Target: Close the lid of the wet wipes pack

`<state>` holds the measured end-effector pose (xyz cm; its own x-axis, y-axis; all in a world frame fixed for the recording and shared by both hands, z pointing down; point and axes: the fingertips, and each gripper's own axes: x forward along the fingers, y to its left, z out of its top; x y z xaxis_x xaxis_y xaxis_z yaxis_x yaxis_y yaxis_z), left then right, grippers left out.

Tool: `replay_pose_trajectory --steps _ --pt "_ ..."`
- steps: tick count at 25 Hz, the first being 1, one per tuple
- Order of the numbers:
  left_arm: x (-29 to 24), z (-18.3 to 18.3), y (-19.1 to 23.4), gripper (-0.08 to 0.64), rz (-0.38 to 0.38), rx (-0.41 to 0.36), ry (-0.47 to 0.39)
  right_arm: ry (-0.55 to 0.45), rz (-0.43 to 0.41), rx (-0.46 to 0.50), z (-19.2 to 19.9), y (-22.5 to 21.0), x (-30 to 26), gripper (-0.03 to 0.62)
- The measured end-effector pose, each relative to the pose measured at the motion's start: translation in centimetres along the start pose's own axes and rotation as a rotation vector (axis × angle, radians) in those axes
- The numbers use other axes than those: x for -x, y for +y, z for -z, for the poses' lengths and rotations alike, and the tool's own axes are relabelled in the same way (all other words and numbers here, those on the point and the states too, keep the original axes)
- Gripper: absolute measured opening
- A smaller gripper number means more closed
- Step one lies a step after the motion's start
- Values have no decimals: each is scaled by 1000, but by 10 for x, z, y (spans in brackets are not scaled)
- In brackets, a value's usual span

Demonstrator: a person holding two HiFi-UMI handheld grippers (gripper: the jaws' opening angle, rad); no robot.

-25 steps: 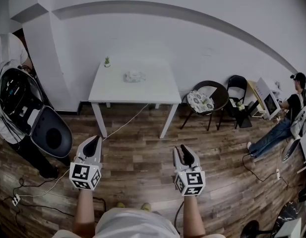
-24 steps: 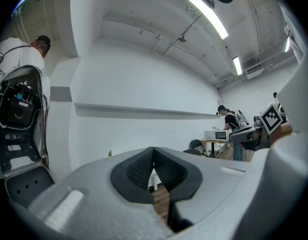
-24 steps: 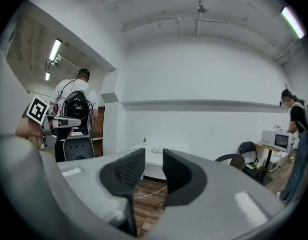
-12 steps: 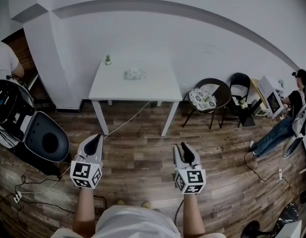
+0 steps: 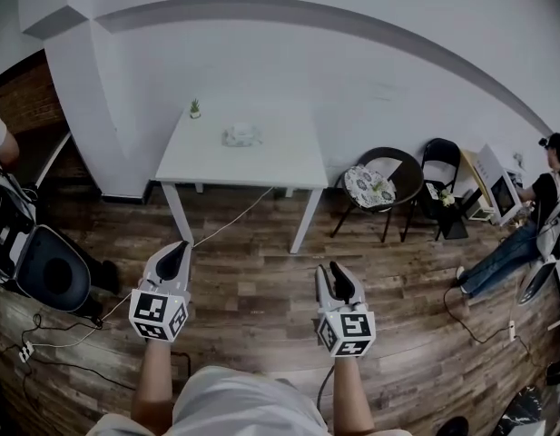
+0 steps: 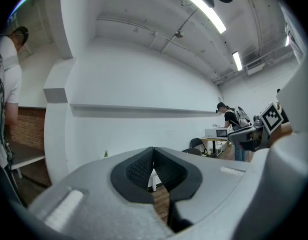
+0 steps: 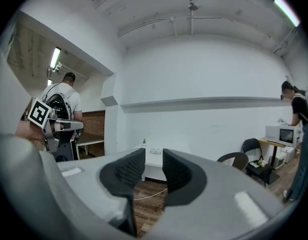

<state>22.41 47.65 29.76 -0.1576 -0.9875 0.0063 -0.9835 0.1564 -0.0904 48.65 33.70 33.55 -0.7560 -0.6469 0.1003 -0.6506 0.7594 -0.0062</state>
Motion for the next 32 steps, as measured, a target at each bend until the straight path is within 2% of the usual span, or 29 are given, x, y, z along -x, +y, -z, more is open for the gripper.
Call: replay_pose_trajectory --steps 6,12,18,26,32 --pt "-27 9 -7 5 -6 -14 10 5 -25 -19 7 -21 -25 114" --pt "-65 24 31 5 -28 -8 25 20 -53 -23 14 -19 -84 114" --pt "-136 46 90 3 -17 22 51 46 -38 -16 12 -19 -172 114" --pt "-258 37 185 5 39 20 51 53 15 -29 -16 -20 -309 114" --pt "-326 43 252 5 64 23 53 52 50 -35 -28 -16 -397 114"
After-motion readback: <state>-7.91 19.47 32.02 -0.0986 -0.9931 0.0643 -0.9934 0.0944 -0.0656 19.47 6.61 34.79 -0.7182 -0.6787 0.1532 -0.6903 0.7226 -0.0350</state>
